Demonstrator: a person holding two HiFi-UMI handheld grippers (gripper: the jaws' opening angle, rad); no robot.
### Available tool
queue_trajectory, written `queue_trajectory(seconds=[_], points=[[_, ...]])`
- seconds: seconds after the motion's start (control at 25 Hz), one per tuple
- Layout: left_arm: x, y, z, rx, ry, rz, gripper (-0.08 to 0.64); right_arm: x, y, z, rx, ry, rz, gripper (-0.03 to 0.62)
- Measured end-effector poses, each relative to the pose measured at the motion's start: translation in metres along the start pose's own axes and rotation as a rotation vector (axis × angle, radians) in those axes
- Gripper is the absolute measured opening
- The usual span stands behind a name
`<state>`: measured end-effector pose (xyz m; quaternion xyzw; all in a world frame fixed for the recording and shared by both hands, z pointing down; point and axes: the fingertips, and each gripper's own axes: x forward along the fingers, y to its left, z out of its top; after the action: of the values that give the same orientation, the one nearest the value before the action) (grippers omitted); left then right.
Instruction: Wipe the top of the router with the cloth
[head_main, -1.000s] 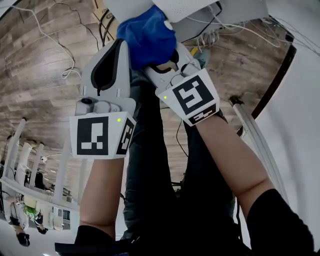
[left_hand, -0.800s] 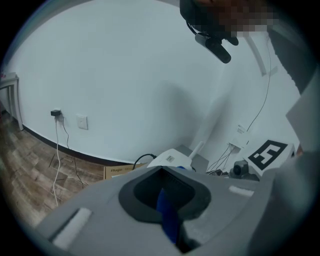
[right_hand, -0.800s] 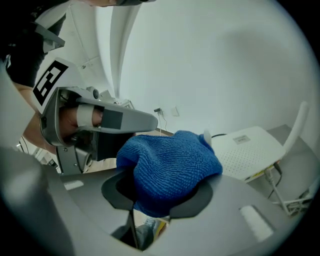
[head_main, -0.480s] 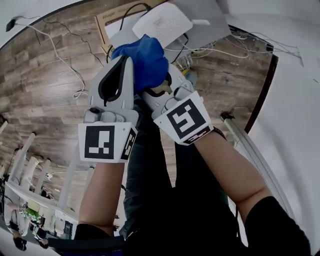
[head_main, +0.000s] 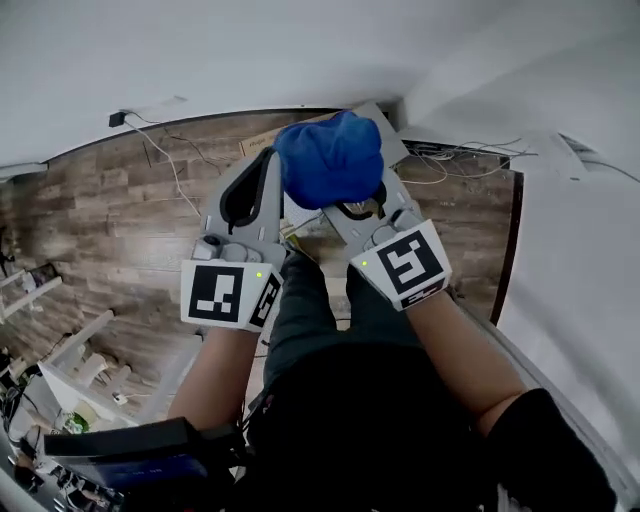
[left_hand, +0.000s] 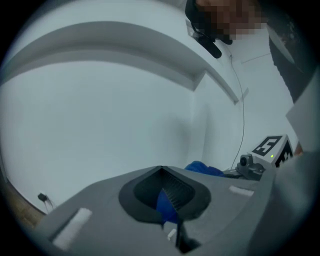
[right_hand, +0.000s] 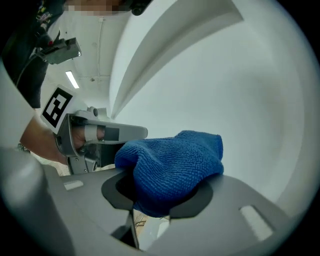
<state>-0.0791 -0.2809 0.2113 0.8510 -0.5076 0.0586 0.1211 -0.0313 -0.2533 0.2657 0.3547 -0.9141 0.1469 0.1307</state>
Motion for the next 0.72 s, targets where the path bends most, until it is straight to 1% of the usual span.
queue_trajectory(seconds=[0.08,0.12,0.2,0.28,0.32,0.4,0.48,0.52,0.6,0.68,0.72], points=[[-0.008,-0.012,0.043,0.052,-0.050,0.011,0.000,-0.027,-0.009,0.041,-0.025,-0.073,-0.011,0.158],[-0.015,-0.020,0.055,0.076,-0.062,0.020,0.001,-0.043,-0.011,0.052,-0.035,-0.094,-0.012,0.158],[-0.026,-0.035,0.064,0.119,-0.072,0.046,0.001,-0.071,-0.015,0.059,-0.051,-0.120,-0.007,0.158],[-0.034,-0.047,0.057,0.137,-0.056,0.073,0.001,-0.094,-0.020,0.054,-0.073,-0.135,-0.001,0.158],[-0.039,-0.053,0.048,0.128,-0.036,0.082,0.002,-0.105,-0.021,0.050,-0.087,-0.144,-0.006,0.158],[-0.054,-0.064,0.029,0.092,0.010,0.096,0.002,-0.129,-0.018,0.038,-0.097,-0.153,-0.040,0.158],[-0.079,-0.079,0.018,0.077,0.039,0.096,0.001,-0.159,-0.007,0.025,-0.075,-0.176,-0.094,0.158],[-0.093,-0.091,0.013,0.086,0.044,0.077,0.001,-0.177,0.002,0.018,-0.066,-0.196,-0.129,0.158],[-0.123,-0.118,0.001,0.123,0.037,0.013,0.000,-0.218,0.026,0.003,-0.075,-0.236,-0.210,0.158],[-0.165,-0.143,-0.015,0.146,0.015,-0.042,0.002,-0.258,0.065,-0.016,-0.081,-0.256,-0.287,0.158],[-0.191,-0.152,-0.023,0.150,0.001,-0.055,0.002,-0.276,0.091,-0.026,-0.076,-0.261,-0.322,0.158]])
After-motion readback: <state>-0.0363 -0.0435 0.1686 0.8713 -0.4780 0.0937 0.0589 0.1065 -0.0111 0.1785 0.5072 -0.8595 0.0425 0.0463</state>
